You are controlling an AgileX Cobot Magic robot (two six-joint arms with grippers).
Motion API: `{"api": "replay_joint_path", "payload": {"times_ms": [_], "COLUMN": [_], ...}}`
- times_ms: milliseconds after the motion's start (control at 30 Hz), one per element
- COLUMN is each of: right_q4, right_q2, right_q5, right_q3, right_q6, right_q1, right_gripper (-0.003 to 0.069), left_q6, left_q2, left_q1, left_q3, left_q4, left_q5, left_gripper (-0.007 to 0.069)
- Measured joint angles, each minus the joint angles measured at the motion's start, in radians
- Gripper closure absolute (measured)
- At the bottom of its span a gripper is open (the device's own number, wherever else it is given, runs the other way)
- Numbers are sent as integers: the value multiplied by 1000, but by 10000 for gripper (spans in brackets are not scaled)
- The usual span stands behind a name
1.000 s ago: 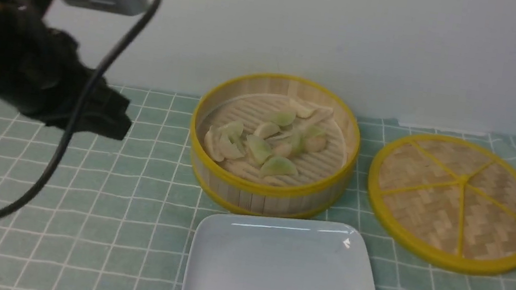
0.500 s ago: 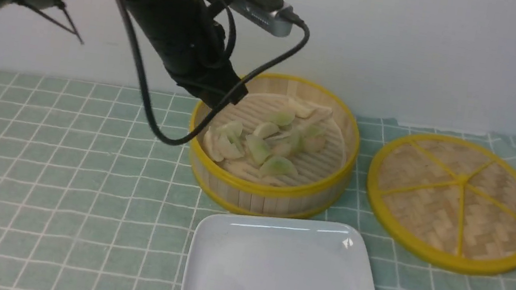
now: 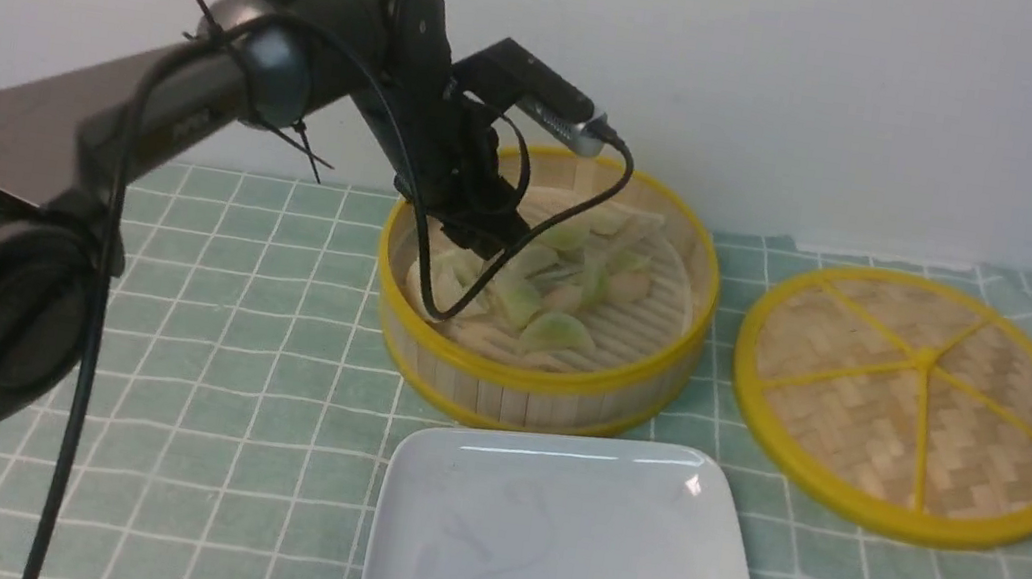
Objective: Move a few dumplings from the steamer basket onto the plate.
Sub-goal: Use the left arm to grab a dumpling from the steamer
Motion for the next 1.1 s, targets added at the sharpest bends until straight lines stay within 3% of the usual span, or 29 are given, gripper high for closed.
{"api": "replay_joint_path", "payload": {"times_ms": [133, 233, 333, 567, 733, 1100], "right_q4": [1, 1, 2, 4, 4, 5], "right_q2": [0, 0, 0, 0, 0, 0], "right_q5": [3, 4, 6, 11, 21, 66], "right_q3": [0, 0, 0, 0, -1, -1], "right_q6": [0, 0, 0, 0, 0, 0], "right_q1": [0, 0, 0, 0, 0, 0], "right_gripper": [672, 672, 672, 672, 672, 672], "left_q6": [0, 0, 0, -37, -48, -46], "left_q2": [25, 41, 54, 56, 34, -32], "left_q1": [0, 0, 0, 0, -1, -1], "left_q3": [-1, -1, -1, -66, -186, -325], "left_q4": [1, 3, 9, 20, 20, 27], "left_q5": [-28, -49, -56, -2, 143, 349], "left_gripper": [178, 181, 232, 579, 631, 631]}}
